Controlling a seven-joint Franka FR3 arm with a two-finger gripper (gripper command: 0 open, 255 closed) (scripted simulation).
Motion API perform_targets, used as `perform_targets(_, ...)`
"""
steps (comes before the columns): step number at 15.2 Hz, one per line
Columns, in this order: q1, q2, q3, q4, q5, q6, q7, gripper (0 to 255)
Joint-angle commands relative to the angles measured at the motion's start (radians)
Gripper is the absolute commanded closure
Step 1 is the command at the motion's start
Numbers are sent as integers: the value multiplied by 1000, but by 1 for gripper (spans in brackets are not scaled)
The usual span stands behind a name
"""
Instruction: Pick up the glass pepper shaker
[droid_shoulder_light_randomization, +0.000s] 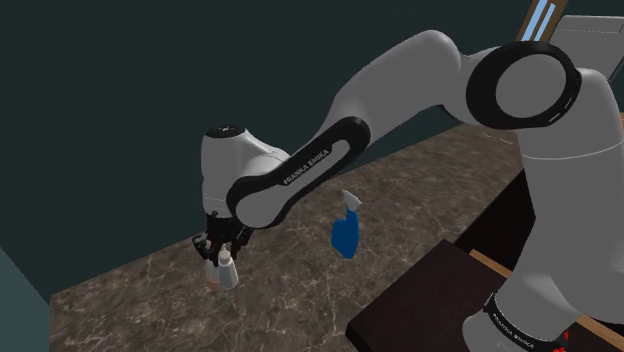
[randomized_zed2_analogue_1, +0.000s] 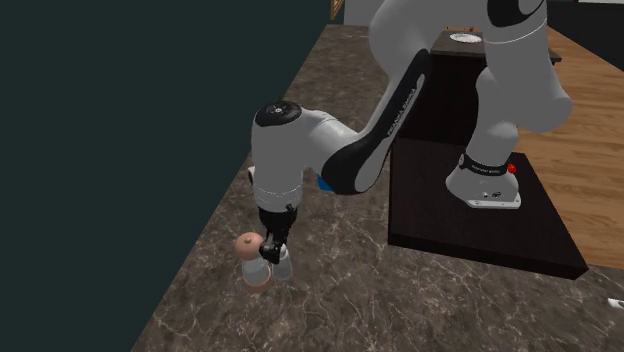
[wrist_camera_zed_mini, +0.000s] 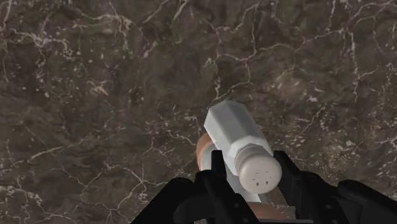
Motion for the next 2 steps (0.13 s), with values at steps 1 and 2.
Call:
perform_targets(1, -3, -11, 3, -2, 4, -9, -2, 255)
perform_targets(2, -3, -11, 3, -2, 4, -9, -2, 255)
